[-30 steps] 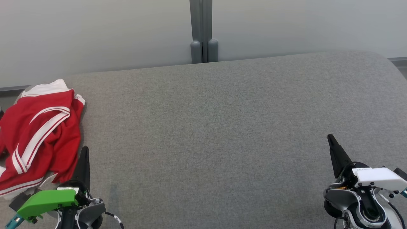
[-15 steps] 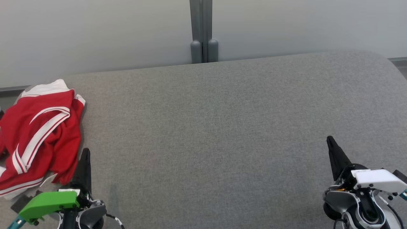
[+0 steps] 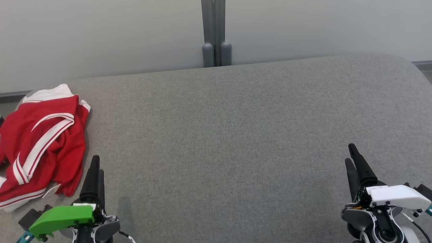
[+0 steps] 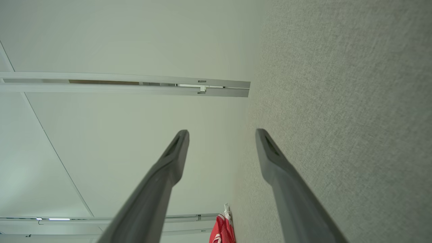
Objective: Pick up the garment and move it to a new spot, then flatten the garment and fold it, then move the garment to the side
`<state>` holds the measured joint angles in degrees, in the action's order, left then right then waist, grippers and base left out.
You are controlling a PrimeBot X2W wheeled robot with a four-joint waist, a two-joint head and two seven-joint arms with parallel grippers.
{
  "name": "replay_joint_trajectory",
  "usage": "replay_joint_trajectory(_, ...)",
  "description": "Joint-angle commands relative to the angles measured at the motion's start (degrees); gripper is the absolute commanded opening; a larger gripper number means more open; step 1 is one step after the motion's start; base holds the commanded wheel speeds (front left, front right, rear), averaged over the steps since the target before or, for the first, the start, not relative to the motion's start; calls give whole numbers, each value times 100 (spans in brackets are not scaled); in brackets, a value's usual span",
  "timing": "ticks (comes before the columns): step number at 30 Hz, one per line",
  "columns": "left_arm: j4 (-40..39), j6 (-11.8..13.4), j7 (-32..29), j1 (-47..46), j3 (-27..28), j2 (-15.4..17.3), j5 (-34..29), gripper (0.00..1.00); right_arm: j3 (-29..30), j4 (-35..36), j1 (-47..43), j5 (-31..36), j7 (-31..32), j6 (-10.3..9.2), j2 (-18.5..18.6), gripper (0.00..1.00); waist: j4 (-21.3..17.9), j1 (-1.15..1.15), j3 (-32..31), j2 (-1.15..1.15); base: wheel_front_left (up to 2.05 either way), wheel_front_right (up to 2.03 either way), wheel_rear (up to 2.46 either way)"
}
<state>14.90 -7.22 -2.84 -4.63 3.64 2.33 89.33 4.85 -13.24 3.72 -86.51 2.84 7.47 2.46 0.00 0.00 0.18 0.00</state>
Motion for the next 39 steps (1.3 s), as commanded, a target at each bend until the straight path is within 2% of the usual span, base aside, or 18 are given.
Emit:
replay_joint_trajectory(1,-105,13,78,-61,-38,35,-173,100,-19,153,29,254,-79,1,37,100,2,0,0,0,0,0,0)
replay_joint_trajectory(13,-129,277,366,10,-251,42,-1409,100,-55,465,-81,1871,-367,2,40,100,21,0,7,0,0,0,0)
replay_joint_trajectory(24,-166,561,601,121,-354,47,-2932,100,-146,664,-122,3554,-602,2,156,100,26,0,21,0,0,0,0)
replay_joint_trajectory(39,-210,726,877,247,-408,54,-4452,100,-223,858,-191,5055,-883,2,252,100,40,0,25,0,0,0,0)
